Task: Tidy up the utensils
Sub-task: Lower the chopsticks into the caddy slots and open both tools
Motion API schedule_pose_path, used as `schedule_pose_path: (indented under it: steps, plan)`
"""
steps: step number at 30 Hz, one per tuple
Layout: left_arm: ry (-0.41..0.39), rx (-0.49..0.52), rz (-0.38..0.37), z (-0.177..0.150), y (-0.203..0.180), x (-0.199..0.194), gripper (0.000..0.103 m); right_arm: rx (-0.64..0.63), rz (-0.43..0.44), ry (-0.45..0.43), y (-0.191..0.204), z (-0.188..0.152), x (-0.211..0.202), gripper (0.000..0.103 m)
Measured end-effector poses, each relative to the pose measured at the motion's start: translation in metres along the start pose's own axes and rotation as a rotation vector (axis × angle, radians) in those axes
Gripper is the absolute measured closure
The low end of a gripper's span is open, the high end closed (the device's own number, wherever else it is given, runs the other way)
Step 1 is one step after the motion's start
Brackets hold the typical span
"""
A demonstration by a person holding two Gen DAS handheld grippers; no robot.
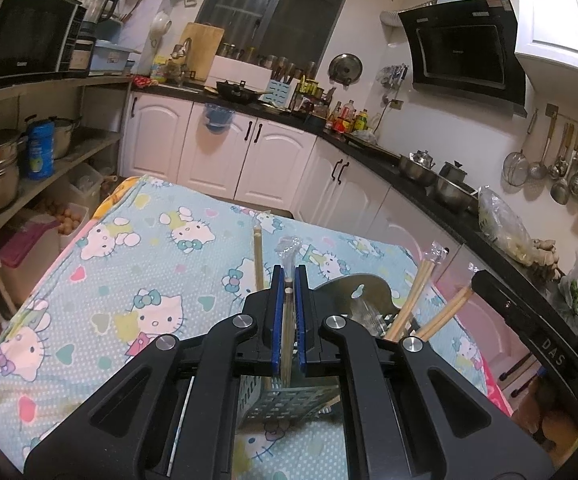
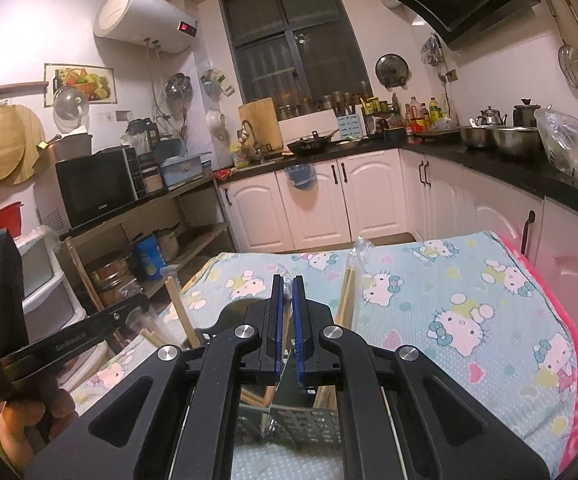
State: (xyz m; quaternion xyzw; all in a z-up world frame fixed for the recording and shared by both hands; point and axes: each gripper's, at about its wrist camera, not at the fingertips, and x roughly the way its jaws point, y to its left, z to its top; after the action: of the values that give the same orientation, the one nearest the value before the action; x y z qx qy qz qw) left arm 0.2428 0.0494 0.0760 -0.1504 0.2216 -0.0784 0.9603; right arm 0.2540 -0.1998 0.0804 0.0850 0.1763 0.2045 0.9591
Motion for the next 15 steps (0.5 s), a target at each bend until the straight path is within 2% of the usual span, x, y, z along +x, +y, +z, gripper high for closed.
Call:
schedule_pose_path:
  steps: [3, 6, 11, 15]
  plan:
    - [0.000, -0.003, 0.002, 0.000, 0.001, -0.001, 0.102, -0.006, -0.001, 0.008, 0.001, 0.000, -0.003, 0.096]
    - [0.005, -0.007, 0.007, -0.002, 0.003, -0.002, 0.100, 0.000, -0.005, 0.022, 0.000, -0.002, -0.004, 0.085]
    - [0.009, -0.010, 0.007, -0.004, 0.003, -0.008, 0.090, 0.008, -0.013, 0.040, -0.004, -0.004, -0.008, 0.084]
    - [0.014, -0.011, 0.009, -0.005, 0.003, -0.012, 0.082, 0.016, -0.016, 0.049, -0.006, -0.006, -0.013, 0.080]
